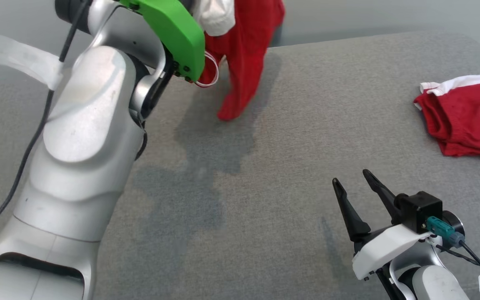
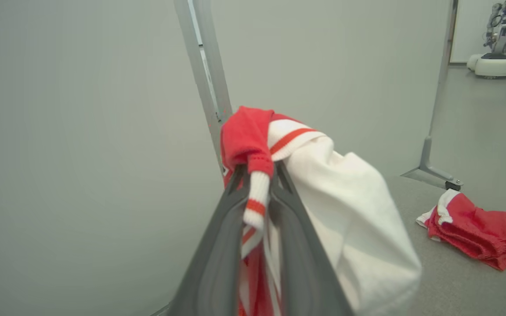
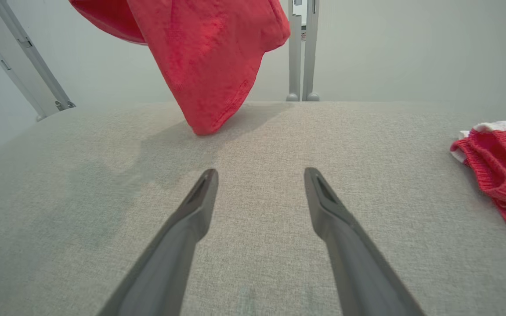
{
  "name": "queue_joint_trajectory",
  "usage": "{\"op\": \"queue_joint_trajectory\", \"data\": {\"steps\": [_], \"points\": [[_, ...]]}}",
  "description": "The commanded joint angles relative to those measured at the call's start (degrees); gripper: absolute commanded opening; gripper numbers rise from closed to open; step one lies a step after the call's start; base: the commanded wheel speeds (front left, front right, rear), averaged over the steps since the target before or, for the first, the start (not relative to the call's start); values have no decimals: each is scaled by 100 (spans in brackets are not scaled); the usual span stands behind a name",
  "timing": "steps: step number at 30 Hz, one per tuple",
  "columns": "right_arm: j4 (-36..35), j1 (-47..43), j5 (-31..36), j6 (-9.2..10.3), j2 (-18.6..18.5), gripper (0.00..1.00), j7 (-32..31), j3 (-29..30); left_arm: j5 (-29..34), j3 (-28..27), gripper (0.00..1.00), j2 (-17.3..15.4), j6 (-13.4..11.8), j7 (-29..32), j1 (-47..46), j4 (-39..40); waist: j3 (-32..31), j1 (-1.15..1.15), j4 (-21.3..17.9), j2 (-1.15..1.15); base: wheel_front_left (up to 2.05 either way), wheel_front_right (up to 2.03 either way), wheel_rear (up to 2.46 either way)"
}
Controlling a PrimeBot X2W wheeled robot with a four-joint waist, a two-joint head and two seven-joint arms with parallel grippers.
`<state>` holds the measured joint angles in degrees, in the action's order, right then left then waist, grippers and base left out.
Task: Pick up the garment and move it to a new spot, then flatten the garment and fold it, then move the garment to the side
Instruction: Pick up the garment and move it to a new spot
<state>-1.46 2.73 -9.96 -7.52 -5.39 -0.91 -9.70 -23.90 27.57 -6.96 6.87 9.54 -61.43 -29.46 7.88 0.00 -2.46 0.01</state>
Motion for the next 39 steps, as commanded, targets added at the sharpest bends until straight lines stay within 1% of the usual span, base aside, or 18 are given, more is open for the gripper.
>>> {"op": "queue_joint_trajectory", "data": {"steps": [1,2,3,5,6,11,12,18,22,23,24,25,29,32,36,39], "points": [[-16,-65,28,6,-12,100,21,61,-87,87,0,69,13,76,194,310,-239,0,-527,-1,0,0,0],[-35,-96,25,6,16,100,41,112,-116,208,0,130,11,157,326,631,-207,0,-636,-1,0,0,0],[-35,-96,25,6,16,100,41,112,-116,208,0,130,11,157,326,631,-207,0,-636,-1,0,0,0],[-56,-126,40,6,60,100,59,129,-190,370,0,180,-34,330,562,1019,-139,0,-732,-1,0,0,0],[-56,-126,40,6,60,100,59,129,-190,370,0,180,-34,330,562,1019,-139,0,-732,-1,0,0,0],[-62,-105,71,6,105,100,115,219,-487,488,0,230,-202,790,1085,1399,30,0,-702,-1,0,0,0],[-65,-95,78,6,111,100,124,241,-507,484,0,181,-249,867,1177,1414,65,0,-678,-1,0,0,0],[-57,-34,135,6,112,100,85,215,-744,536,0,-113,-437,1462,1905,837,179,0,-514,-1,0,0,0],[-21,35,141,6,94,100,68,99,-786,466,0,-259,-578,1477,2188,209,199,0,-460,-1,0,0,0],[-11,51,144,6,90,100,61,69,-806,433,7,-291,-639,1473,2246,18,198,0,-452,-1,0,0,0],[-9,65,152,6,87,100,54,48,-801,418,73,-311,-684,1441,2276,-130,195,0,-445,-1,0,0,0],[-4,74,151,6,83,100,52,32,-808,377,100,-309,-747,1389,2292,-283,189,0,-436,-1,0,0,0],[10,64,133,6,56,100,42,39,-724,289,100,-357,-848,952,2311,-710,163,0,-378,-1,0,0,0],[21,11,134,6,41,100,26,70,-692,244,100,-401,-845,625,2301,-903,110,0,-306,-1,0,0,0],[32,-55,124,6,30,100,22,95,-605,269,100,-448,-797,214,2257,-896,-7,0,-196,-1,0,0,0],[49,-102,105,6,47,100,15,88,-528,346,100,-490,-771,93,2309,-793,-118,0,-148,-1,0,0,0]]}}
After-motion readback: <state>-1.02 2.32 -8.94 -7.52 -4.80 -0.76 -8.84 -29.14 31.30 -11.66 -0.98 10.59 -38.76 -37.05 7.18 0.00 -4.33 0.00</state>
